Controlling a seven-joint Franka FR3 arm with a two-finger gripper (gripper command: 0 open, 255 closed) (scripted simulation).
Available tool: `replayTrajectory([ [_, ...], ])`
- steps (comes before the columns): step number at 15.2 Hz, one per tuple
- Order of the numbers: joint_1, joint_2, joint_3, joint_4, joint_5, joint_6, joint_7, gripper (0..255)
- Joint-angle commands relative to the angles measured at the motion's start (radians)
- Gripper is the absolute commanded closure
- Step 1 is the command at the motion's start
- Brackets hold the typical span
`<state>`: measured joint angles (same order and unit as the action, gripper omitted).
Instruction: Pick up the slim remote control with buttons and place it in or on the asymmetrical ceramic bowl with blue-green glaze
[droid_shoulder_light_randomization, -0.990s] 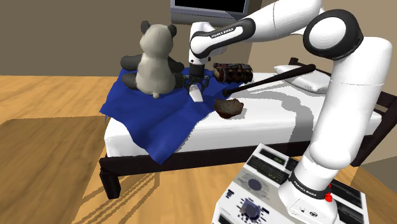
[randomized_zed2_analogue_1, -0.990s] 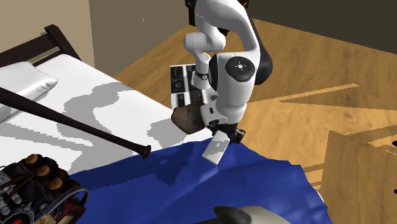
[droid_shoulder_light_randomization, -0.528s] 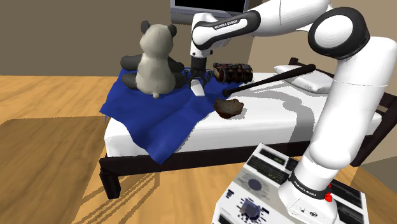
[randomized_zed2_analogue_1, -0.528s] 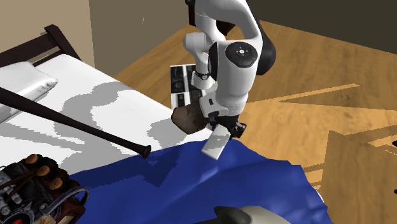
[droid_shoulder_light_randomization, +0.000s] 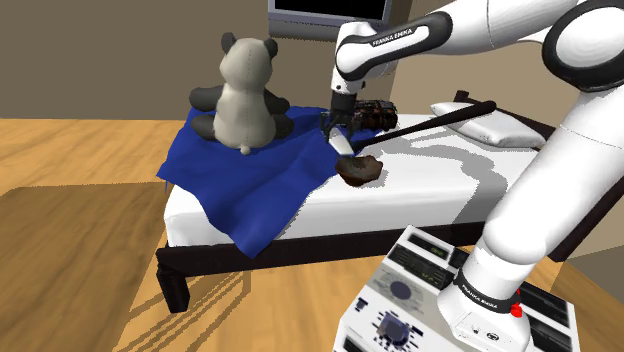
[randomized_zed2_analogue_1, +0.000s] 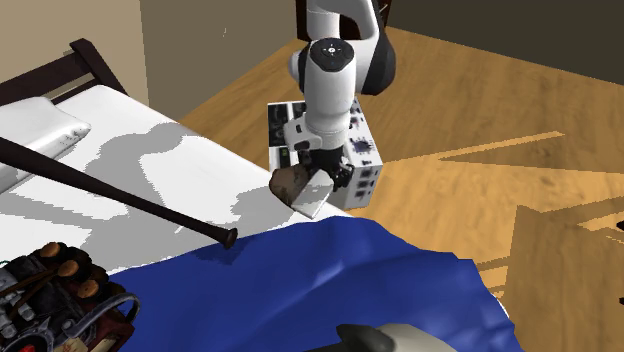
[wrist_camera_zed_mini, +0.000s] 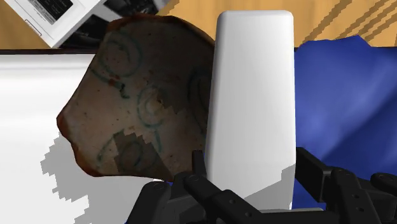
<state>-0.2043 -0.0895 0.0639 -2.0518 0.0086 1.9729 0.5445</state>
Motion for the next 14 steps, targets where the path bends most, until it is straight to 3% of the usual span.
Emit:
replayTrajectory([
  [1, -0.016, -0.058, -0.02, -0.061, 0.002, 0.003, -0.037, 255],
  [6, -0.053, -0.199, -0.073, -0.205, -0.007, 0.005, -0.123, 255],
  [14, -0.052, -0.167, -0.073, -0.284, -0.007, 0.117, -0.124, 255],
])
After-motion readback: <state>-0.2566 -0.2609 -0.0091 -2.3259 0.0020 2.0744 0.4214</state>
